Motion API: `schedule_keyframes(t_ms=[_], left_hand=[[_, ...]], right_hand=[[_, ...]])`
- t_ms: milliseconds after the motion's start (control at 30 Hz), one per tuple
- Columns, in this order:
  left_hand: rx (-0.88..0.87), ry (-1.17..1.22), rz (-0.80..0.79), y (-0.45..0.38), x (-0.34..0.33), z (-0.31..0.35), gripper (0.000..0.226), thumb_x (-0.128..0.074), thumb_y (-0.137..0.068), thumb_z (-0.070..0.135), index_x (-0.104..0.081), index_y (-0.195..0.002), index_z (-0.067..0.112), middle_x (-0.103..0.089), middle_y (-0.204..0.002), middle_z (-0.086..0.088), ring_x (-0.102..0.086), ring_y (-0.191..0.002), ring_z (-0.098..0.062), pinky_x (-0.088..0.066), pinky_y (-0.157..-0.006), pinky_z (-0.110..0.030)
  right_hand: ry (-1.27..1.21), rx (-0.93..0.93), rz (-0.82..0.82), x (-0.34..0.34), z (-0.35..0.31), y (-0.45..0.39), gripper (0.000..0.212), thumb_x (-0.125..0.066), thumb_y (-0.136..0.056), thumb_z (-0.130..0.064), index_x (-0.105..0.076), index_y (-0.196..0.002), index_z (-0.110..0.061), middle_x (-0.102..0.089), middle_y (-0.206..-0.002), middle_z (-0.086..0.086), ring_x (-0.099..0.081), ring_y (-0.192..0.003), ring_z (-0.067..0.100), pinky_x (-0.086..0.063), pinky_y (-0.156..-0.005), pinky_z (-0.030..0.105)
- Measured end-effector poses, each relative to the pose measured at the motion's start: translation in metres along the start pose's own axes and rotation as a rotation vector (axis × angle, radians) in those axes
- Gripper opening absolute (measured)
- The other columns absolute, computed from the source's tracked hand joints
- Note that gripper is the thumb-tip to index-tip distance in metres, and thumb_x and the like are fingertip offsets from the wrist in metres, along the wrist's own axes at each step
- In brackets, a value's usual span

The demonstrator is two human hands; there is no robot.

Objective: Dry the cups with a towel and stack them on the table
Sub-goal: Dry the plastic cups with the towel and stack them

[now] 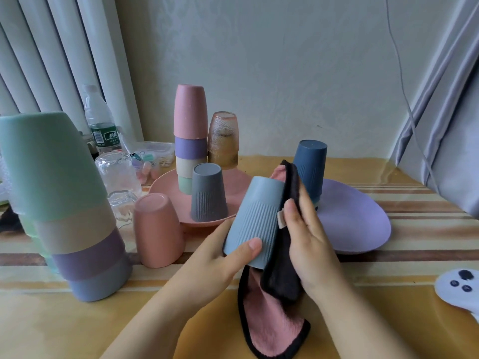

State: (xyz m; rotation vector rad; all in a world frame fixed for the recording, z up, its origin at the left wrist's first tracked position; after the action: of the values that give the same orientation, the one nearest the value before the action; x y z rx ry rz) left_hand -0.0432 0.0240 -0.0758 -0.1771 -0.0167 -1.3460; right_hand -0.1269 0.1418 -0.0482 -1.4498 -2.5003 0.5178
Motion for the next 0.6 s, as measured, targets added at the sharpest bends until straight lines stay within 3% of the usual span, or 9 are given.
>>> schedule_keyframes(t_ms=[67, 133, 200, 333, 467, 600], left_hand=[[0.014, 0.090, -0.037, 0.001, -0.001, -0.001, 0.047, -0.061, -0.080, 0.049, -0.057, -0.125, 0.035, -0.067, -0.119, 0.016, -0.061, -0.113, -0.002, -0.046, -0.094, -0.022], [0.020, 0.192, -0.040, 0.001, 0.001, -0.004, 0.050, -0.064, -0.074, 0.054, -0.062, -0.121, 0.037, -0.067, -0.123, 0.009, -0.060, -0.118, -0.010, -0.042, -0.102, -0.032], [0.016, 0.267, -0.031, 0.000, 0.004, -0.006, 0.051, -0.064, -0.071, 0.051, -0.065, -0.119, 0.033, -0.068, -0.122, 0.002, -0.061, -0.118, -0.017, -0.045, -0.101, -0.033], [0.003, 0.306, 0.047, -0.006, 0.014, -0.012, 0.066, -0.062, -0.072, 0.053, -0.058, -0.127, 0.016, -0.064, -0.124, -0.013, -0.063, -0.112, -0.027, -0.054, -0.088, -0.035], [-0.043, 0.254, 0.201, -0.009, 0.027, -0.013, 0.072, -0.061, -0.070, 0.070, -0.056, -0.130, 0.030, -0.055, -0.133, -0.011, -0.059, -0.119, -0.027, -0.050, -0.094, -0.048], [-0.124, 0.184, 0.453, -0.009, 0.035, -0.007, 0.046, -0.063, -0.077, 0.061, -0.054, -0.113, 0.033, -0.062, -0.107, -0.001, -0.061, -0.099, -0.014, -0.054, -0.072, -0.021]], right_hand=[[-0.092, -0.066, 0.042, 0.003, 0.003, 0.001, 0.034, -0.047, -0.085, -0.052, -0.041, -0.119, -0.056, -0.047, -0.127, -0.033, -0.048, -0.113, -0.018, -0.037, -0.101, 0.011], [-0.121, -0.089, 0.029, 0.001, 0.006, 0.003, 0.028, -0.048, -0.087, -0.056, -0.046, -0.115, -0.058, -0.048, -0.130, -0.030, -0.041, -0.127, -0.009, -0.029, -0.113, 0.024], [-0.150, -0.098, 0.003, -0.005, 0.008, 0.004, 0.025, -0.047, -0.088, -0.054, -0.049, -0.114, -0.057, -0.049, -0.130, -0.034, -0.038, -0.129, -0.010, -0.024, -0.116, 0.030], [-0.130, -0.088, -0.082, -0.017, 0.010, 0.009, 0.025, -0.043, -0.088, -0.050, -0.047, -0.112, -0.056, -0.049, -0.115, -0.049, -0.039, -0.121, -0.020, -0.026, -0.114, 0.025], [-0.088, -0.090, -0.154, -0.025, 0.012, 0.013, 0.030, -0.043, -0.088, -0.054, -0.042, -0.117, -0.061, -0.048, -0.117, -0.048, -0.043, -0.120, -0.016, -0.031, -0.109, 0.024], [-0.101, -0.053, -0.125, -0.020, 0.009, 0.009, 0.036, -0.045, -0.092, -0.036, -0.039, -0.125, -0.049, -0.048, -0.122, -0.046, -0.042, -0.123, -0.015, -0.038, -0.104, 0.019]])
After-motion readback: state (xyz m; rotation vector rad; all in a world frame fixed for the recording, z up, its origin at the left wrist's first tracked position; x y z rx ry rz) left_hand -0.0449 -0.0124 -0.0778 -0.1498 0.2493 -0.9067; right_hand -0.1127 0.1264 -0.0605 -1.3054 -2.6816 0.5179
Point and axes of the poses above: each hand's wrist, its own y-axis away from the middle knuckle, its own x-axis out of the back of the hand, z = x × y, the point moved 4 cm from there along -y, towards the middle knuckle
